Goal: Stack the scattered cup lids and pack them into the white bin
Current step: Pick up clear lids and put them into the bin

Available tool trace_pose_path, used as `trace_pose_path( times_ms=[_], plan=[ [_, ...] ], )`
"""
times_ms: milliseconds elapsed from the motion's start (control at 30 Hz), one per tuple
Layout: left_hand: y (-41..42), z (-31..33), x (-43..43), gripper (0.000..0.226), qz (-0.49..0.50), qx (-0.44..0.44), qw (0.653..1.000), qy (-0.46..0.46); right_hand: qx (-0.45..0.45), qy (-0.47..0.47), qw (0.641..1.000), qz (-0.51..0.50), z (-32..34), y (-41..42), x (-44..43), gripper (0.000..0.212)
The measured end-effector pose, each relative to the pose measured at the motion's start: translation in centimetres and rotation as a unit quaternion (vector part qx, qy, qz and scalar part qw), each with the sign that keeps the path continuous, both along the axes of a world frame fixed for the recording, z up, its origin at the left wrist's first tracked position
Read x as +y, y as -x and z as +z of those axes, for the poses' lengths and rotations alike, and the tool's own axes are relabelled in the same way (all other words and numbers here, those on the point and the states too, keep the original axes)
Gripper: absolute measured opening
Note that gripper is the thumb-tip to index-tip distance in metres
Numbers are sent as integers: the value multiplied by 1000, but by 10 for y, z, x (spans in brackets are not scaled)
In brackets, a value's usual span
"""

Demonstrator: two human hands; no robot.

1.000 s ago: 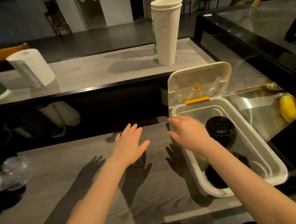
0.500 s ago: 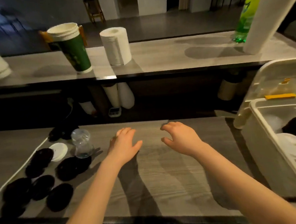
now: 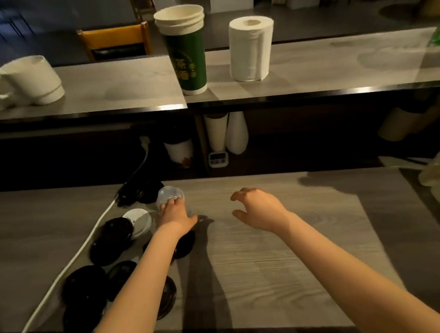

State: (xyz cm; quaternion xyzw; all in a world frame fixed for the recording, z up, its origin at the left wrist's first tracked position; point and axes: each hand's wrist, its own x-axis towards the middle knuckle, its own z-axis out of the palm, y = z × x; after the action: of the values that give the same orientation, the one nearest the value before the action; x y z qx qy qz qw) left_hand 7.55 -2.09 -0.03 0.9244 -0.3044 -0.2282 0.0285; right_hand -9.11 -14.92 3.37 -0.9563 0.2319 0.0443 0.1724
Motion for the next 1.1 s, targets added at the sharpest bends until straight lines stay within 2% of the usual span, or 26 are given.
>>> trace_pose_path(
  times_ms=[167, 333, 433, 533, 667, 733, 800, 933, 1100],
  plan=[
    [-15, -19, 11, 59, -8, 13, 1000, 2, 9, -3, 1000, -22, -7, -23, 10, 45],
    [-21, -24, 16, 62, -32, 39, 995, 83, -10, -46, 998, -50, -14, -40, 13, 46],
    [-18, -13, 11, 75, -49, 47, 984, 164, -52, -135, 985, -95, -17, -53, 14, 50],
    [-11, 1, 6, 86, -73, 59, 969, 230, -91, -256, 954, -127, -18, -67, 15, 59],
    [-8, 4, 7, 88, -86, 62, 949, 297, -112, -341, 921, -150, -20, -76, 13, 57],
    [-9, 2, 6, 89, -88, 69, 948, 298, -114, -355, 915, -154, -21, -79, 10, 57],
    [-13, -2, 4, 90, -97, 62, 951, 287, -113, -330, 924, -155, -25, -81, 7, 59],
    [-35, -10, 7, 91, -99, -6, 966, 237, -148, -287, 924, -206, -31, -80, 3, 58],
    [-83, -26, 7, 90, 0, -53, 993, 109, -186, -303, 896, -265, -35, -72, -4, 60]
  ],
)
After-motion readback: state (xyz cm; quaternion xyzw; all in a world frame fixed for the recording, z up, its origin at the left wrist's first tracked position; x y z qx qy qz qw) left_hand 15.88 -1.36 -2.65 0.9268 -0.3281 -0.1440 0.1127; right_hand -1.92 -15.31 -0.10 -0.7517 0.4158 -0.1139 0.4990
